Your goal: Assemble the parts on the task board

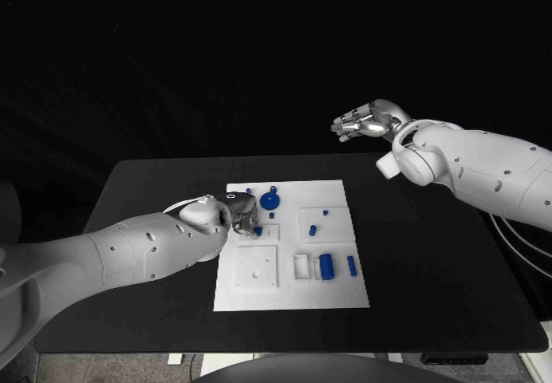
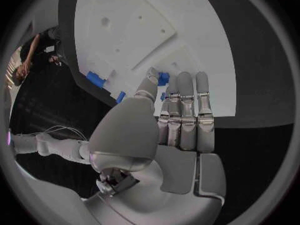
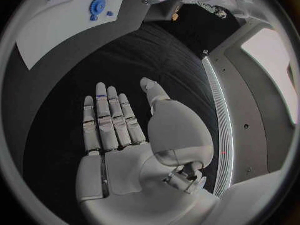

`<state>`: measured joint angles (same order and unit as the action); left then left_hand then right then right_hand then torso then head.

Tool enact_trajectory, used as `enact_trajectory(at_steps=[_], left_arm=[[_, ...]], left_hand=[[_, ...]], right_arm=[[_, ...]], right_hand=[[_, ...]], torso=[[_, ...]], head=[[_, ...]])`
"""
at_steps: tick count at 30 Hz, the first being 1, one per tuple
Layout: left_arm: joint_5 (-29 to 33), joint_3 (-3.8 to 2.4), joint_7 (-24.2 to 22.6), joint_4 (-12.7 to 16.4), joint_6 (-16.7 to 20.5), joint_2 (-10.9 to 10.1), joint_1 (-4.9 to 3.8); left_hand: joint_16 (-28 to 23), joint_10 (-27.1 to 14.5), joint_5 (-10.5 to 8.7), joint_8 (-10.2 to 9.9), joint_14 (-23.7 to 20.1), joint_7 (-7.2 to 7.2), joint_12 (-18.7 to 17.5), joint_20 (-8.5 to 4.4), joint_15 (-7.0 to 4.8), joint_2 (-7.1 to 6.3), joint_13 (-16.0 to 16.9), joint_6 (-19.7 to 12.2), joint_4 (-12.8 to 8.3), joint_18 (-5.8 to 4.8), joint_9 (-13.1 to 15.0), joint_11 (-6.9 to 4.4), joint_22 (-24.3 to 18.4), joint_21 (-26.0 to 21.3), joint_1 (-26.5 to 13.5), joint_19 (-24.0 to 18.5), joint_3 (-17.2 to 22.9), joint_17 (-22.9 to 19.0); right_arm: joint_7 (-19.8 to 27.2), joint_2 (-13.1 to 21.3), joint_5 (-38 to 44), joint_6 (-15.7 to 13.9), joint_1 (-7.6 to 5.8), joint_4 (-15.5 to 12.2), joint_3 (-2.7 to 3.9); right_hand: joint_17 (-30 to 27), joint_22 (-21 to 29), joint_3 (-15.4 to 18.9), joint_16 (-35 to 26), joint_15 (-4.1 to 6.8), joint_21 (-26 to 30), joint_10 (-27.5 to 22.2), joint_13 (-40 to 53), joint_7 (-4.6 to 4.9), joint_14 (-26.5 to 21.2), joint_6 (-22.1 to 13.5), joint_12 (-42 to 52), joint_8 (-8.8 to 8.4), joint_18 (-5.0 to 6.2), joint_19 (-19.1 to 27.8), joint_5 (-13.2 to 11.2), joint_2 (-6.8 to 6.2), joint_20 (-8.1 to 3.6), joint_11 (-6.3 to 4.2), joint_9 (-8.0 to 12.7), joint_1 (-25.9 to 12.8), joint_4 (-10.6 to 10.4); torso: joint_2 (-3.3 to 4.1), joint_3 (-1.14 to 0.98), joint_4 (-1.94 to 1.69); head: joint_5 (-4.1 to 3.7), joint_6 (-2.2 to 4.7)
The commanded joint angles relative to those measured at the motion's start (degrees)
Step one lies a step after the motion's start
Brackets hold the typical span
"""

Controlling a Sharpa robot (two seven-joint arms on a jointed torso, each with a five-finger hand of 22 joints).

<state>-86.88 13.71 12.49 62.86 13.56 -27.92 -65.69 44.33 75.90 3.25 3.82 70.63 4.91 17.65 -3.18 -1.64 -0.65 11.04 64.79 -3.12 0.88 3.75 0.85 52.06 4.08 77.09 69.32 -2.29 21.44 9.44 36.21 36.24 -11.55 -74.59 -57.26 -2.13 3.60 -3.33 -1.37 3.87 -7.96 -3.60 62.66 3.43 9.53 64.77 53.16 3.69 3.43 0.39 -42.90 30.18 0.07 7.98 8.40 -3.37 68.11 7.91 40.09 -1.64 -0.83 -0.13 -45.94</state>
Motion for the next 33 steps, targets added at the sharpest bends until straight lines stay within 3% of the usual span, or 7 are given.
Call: enact_trajectory(at_steps=[1,7,10,16,20,26,33], left_arm=[[0.4,-0.03,-0.5,-0.3,-0.7,0.2,0.05],[1.4,-0.03,-1.0,-0.8,-1.3,0.5,0.25],[1.9,-0.03,-1.3,-1.0,-1.2,0.6,0.37],[2.2,-0.03,-1.4,-1.4,-0.4,0.8,0.55],[2.3,-0.03,-1.5,-1.6,-0.1,0.9,0.59],[2.0,-0.03,-1.5,-1.7,0.3,1.2,0.81],[1.4,-0.02,-1.4,-1.9,1.1,1.5,1.26]], left_hand=[[0.4,-0.4,0.08,-0.2,-0.2,-0.10,0.2,0.04,-0.32,0.60,0.1,0.5,0.6,-0.81,0.0,-0.22,0.0,0.0,-0.8,0.2,0.0,-0.1],[0.4,-0.7,0.42,-0.2,-0.3,-0.32,0.4,0.08,-0.30,2.26,0.3,1.1,1.6,-0.81,-0.1,-0.21,-0.1,0.0,-1.9,0.2,0.0,-0.2],[0.3,-0.8,3.68,-0.3,-0.3,-0.22,0.2,0.08,-0.29,2.64,0.2,0.5,1.8,-0.79,-0.1,-0.21,-0.2,0.0,-2.2,0.2,0.1,-0.3],[0.2,-0.7,5.31,-0.2,-0.2,0.13,0.0,0.09,-0.26,2.29,0.1,-0.8,1.6,-0.72,-0.1,-0.16,-0.3,0.0,-2.1,0.2,0.2,-0.5],[0.2,-0.5,5.67,-0.2,-0.2,0.34,-0.1,0.07,-0.28,1.17,-0.1,-1.4,0.6,-0.70,-0.1,-0.17,-0.3,0.0,-1.4,0.3,0.1,-0.6],[0.2,-0.2,4.67,-0.2,-0.2,0.57,-0.5,0.09,-0.25,-0.28,-0.4,-2.1,-0.6,-0.70,-0.1,-0.10,-0.3,0.0,-0.9,0.2,0.0,-0.7],[0.2,0.2,3.60,-0.2,0.0,0.68,-0.6,0.15,-0.18,-1.80,-0.5,-2.7,-0.2,-0.63,-0.1,-0.02,-0.5,0.0,-1.3,0.4,0.7,-0.8]], right_arm=[[0.3,0.0,0.5,0.9,0.02,-0.2,0.02],[0.3,0.0,0.5,0.9,0.02,-0.2,0.02],[0.3,0.0,0.5,1.0,0.02,-0.2,0.02],[0.3,0.0,0.5,1.1,0.02,-0.2,0.02],[0.3,0.0,0.5,1.1,0.02,-0.2,0.02],[0.3,-0.1,0.5,1.1,0.02,-0.2,0.02],[0.3,0.0,0.5,1.2,0.03,-0.2,0.02]], right_hand=[[0.0,0.0,0.1,-0.3,0.14,0.3,-0.2,-0.1,0.13,0.2,0.4,-0.3,0.00,0.51,-0.5,0.1,0.09,0.00,-0.12,-0.1,-0.1,0.1],[0.0,0.0,0.1,-0.3,0.14,0.3,-0.2,-0.1,0.13,0.2,0.4,-0.3,0.00,0.51,-0.5,0.1,0.09,0.00,-0.12,-0.1,-0.1,0.1],[0.0,0.0,0.1,-0.3,0.14,0.3,-0.2,-0.1,0.13,0.2,0.4,-0.3,0.00,0.51,-0.5,0.1,0.09,0.00,-0.12,-0.1,-0.1,0.1],[0.0,0.0,0.1,-0.3,0.13,0.3,-0.2,-0.1,0.12,0.1,0.4,-0.3,0.01,0.50,-0.5,0.2,0.11,0.00,-0.12,-0.1,-0.1,0.0],[0.0,0.0,0.1,-0.3,0.13,0.3,-0.2,-0.1,0.12,0.1,0.4,-0.3,0.01,0.50,-0.5,0.2,0.11,0.00,-0.12,-0.1,-0.1,0.0],[0.0,0.0,0.1,-0.3,0.13,0.3,-0.2,-0.1,0.12,0.1,0.4,-0.3,0.01,0.50,-0.5,0.2,0.11,0.00,-0.12,-0.1,-0.1,0.0],[0.0,0.0,0.1,-0.3,0.13,0.3,-0.2,-0.1,0.12,0.1,0.4,-0.3,0.01,0.50,-0.5,0.2,0.11,0.00,-0.12,-0.1,-0.1,0.0]], torso=[[0.01,-0.06,-0.03],[0.00,-0.06,-0.01],[0.01,-0.06,0.01],[0.01,-0.06,-0.01],[0.03,-0.10,0.00],[-0.01,-0.07,0.01],[-0.06,-0.05,-0.02]], head=[[-0.07,-0.04],[-0.12,-0.17],[-0.18,-0.25],[-0.37,-0.34],[-0.44,-0.46],[-0.47,-0.57],[-0.59,-0.71]])
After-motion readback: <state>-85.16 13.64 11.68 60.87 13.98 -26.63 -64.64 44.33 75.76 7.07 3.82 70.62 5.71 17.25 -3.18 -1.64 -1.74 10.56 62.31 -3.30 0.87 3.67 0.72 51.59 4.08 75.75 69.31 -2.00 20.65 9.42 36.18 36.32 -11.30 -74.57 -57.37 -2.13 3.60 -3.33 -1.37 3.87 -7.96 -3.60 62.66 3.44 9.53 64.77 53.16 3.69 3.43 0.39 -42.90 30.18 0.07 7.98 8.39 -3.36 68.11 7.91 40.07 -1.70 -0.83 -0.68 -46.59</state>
